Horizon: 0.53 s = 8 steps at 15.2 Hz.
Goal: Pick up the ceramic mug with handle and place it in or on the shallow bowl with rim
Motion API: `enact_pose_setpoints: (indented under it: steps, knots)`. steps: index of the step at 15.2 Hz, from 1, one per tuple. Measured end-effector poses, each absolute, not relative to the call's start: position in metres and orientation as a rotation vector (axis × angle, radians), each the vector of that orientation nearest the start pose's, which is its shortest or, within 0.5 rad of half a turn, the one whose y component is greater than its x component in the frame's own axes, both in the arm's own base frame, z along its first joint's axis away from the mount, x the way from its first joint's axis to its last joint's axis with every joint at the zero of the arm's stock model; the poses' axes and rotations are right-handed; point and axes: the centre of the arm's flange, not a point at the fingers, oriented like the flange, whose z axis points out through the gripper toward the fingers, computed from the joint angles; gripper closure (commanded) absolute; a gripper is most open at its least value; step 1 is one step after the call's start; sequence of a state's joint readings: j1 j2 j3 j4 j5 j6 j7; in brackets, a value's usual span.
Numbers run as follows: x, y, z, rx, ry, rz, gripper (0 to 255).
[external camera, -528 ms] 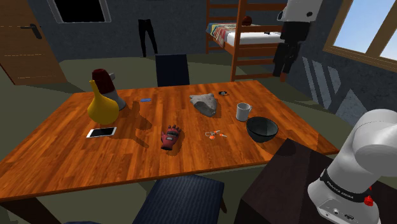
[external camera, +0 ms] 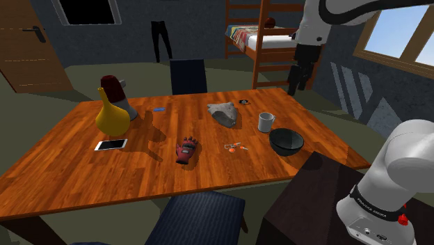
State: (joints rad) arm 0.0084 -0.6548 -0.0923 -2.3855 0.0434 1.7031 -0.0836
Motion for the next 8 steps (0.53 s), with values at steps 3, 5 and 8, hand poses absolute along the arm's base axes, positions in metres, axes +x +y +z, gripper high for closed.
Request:
enact_pose_setpoints:
  steps: [3, 5, 8]
  knots:
    - [0.368, -0.046, 0.515, -3.056, -0.032, 0.032, 0]
    - [0.382, -0.056, 0.494, -3.066, -0.041, 0.031, 0]
    - [0.403, -0.072, 0.463, -3.082, -0.053, 0.027, 0]
